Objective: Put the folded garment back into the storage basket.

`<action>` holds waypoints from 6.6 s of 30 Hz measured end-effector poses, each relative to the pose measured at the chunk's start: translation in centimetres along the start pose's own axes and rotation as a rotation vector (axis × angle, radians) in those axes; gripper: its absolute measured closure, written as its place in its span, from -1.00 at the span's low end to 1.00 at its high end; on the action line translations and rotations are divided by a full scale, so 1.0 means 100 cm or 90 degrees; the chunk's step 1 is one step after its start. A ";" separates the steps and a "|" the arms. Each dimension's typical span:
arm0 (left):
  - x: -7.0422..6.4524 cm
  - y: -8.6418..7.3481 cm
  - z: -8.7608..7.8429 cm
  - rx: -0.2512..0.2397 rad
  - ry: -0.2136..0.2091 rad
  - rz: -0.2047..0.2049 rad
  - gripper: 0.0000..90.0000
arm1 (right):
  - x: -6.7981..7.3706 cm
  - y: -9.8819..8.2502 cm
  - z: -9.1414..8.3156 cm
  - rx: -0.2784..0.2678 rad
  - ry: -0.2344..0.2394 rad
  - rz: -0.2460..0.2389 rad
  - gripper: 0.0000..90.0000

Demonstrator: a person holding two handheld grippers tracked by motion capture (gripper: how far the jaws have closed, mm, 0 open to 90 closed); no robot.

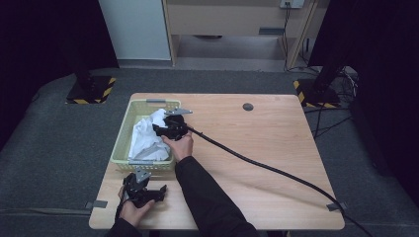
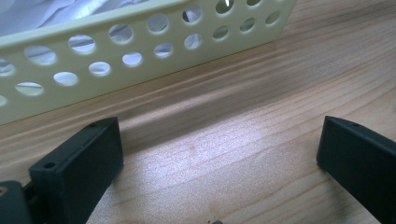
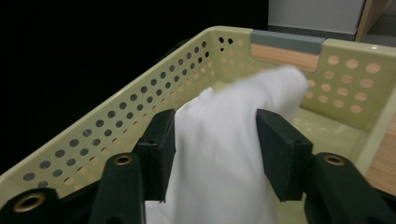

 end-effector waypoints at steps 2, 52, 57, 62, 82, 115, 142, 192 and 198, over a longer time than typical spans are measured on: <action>0.000 0.000 0.000 0.000 0.000 0.000 -1.00 | -0.003 0.004 -0.003 -0.002 -0.009 -0.002 -0.05; 0.000 0.000 0.000 0.001 0.000 0.001 -1.00 | -0.048 0.049 -0.124 -0.044 -0.118 -0.087 -0.67; 0.000 0.000 0.000 0.001 0.000 0.001 -1.00 | -0.056 0.044 -0.133 -0.037 -0.125 -0.083 -0.70; 0.000 0.000 0.000 0.001 0.001 0.002 -1.00 | -0.064 0.038 -0.141 -0.031 -0.133 -0.081 -0.72; 0.000 0.000 0.000 0.000 0.001 0.001 -1.00 | -0.088 0.008 -0.171 -0.012 -0.156 -0.066 -0.76; 0.000 0.000 0.000 0.001 0.001 0.001 -1.00 | -0.104 -0.040 -0.208 -0.012 -0.145 -0.022 -0.78; 0.000 0.000 0.000 0.001 0.001 0.001 -1.00 | -0.101 -0.080 -0.220 0.009 -0.153 -0.020 -0.81; 0.000 0.000 0.000 0.001 0.000 0.001 -1.00 | -0.131 -0.154 -0.239 0.064 -0.205 -0.017 -0.86; 0.000 0.000 0.000 0.001 0.000 0.001 -1.00 | -0.137 -0.163 -0.242 0.075 -0.211 -0.010 -0.86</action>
Point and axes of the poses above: each handheld gripper's, and its own axes: z roughly forward along the jaws, y roughly out of its top, x roughly to its left, the point moved 10 cm from there along z, roughly forward along the jaws, and after that the axes turned 10 degrees about x, right-handed, at the moved point
